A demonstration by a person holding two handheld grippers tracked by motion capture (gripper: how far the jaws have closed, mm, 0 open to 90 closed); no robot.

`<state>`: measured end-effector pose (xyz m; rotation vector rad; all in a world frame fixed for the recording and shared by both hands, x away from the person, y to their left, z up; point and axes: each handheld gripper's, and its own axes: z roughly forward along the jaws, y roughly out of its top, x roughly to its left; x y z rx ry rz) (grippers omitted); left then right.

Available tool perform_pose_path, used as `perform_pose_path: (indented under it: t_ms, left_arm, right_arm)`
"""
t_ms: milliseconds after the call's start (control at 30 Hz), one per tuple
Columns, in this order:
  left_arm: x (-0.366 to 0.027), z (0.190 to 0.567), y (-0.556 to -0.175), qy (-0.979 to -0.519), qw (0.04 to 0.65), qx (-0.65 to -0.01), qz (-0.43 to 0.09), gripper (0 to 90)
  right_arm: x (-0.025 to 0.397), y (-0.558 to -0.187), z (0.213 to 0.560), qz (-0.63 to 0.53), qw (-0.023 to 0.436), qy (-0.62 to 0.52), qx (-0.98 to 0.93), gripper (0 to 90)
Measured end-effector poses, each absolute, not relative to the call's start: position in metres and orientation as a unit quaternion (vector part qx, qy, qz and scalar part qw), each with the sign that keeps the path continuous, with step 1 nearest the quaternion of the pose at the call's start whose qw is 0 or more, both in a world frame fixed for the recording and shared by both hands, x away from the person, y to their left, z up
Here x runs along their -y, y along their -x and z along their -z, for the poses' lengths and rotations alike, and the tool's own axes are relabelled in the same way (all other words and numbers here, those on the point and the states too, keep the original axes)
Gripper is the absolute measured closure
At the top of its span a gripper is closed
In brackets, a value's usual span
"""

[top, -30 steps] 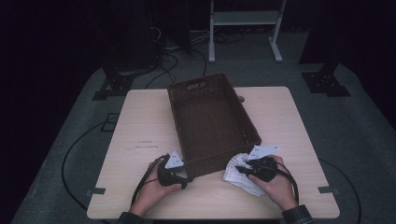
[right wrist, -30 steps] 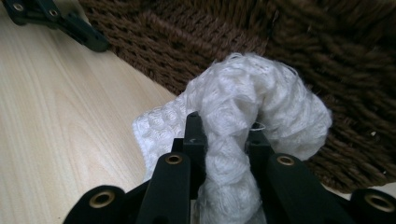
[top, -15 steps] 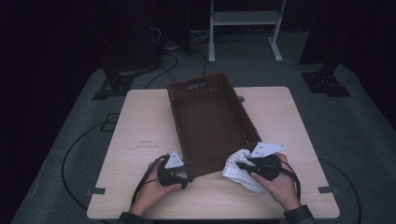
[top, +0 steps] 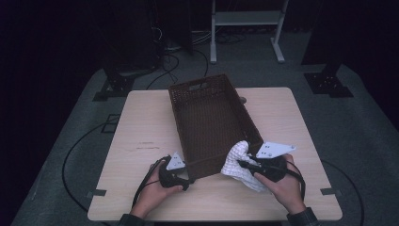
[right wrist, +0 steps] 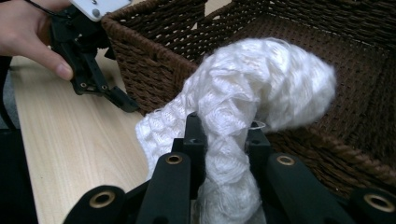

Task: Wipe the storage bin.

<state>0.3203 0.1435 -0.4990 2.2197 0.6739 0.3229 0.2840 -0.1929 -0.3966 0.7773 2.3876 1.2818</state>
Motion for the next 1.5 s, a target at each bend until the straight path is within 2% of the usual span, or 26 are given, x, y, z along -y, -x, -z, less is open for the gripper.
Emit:
perform_pose_path:
  t_ms: [600, 1500]
  left_arm:
    - [-0.143, 0.499, -0.320, -0.872, 0.390, -0.265, -0.128, 24.3]
    - [-0.143, 0.499, -0.320, -0.872, 0.390, -0.265, -0.128, 24.3]
  right_arm:
    - [0.181, -0.297, 0.430, -0.401, 0.134, -0.288, -0.859, 76.5]
    - [0.162, -0.307, 0.464, -0.336, 0.128, -0.289, -0.887, 76.5]
